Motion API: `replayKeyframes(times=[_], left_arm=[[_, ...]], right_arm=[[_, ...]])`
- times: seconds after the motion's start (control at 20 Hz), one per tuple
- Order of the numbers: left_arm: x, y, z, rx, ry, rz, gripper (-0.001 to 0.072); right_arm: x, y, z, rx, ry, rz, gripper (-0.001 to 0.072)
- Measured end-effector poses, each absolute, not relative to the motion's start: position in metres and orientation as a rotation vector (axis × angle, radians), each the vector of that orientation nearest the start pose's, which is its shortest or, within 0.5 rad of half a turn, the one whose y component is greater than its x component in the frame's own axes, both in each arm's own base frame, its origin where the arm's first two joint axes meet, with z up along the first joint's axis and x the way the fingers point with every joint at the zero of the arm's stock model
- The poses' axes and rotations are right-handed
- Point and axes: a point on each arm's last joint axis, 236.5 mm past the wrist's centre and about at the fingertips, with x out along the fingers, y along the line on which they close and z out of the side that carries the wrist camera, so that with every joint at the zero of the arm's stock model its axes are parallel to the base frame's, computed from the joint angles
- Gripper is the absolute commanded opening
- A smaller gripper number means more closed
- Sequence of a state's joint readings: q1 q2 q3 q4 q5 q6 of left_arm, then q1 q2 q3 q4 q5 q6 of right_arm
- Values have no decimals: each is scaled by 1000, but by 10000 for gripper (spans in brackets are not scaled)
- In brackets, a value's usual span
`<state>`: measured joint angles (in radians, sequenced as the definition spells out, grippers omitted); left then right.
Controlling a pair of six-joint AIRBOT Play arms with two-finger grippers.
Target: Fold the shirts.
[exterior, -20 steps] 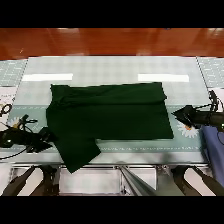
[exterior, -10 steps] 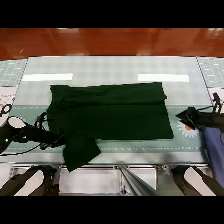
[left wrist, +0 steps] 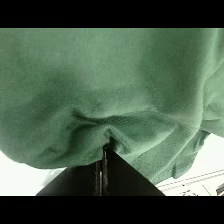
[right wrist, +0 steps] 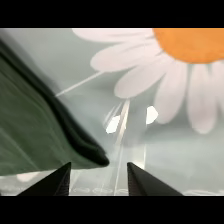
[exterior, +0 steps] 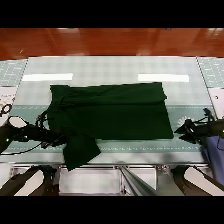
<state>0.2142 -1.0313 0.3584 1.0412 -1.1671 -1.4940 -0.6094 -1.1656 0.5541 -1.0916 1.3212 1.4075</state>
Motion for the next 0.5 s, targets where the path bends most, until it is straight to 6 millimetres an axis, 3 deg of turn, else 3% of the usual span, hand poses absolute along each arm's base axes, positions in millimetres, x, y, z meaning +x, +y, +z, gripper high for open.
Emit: replayKeyframes(times=[0.2, 0.25, 0.3, 0.35, 0.5], left_arm=[[162, -77, -119, -721, 1702, -67, 23], [162, -77, -119, -720, 1702, -67, 23], [162, -77, -119, -720, 1702, -67, 23], [163, -77, -119, -720, 1702, -67, 23], [172, -72, -115, -695, 1679, -67, 23]], right_arm=[[201, 21, -104, 947, 1688, 16, 408], [207, 28, -105, 954, 1674, 33, 329], [216, 32, -106, 957, 1648, 40, 140], [224, 33, -107, 948, 1620, 47, 24], [243, 41, -93, 929, 1566, 146, 24]])
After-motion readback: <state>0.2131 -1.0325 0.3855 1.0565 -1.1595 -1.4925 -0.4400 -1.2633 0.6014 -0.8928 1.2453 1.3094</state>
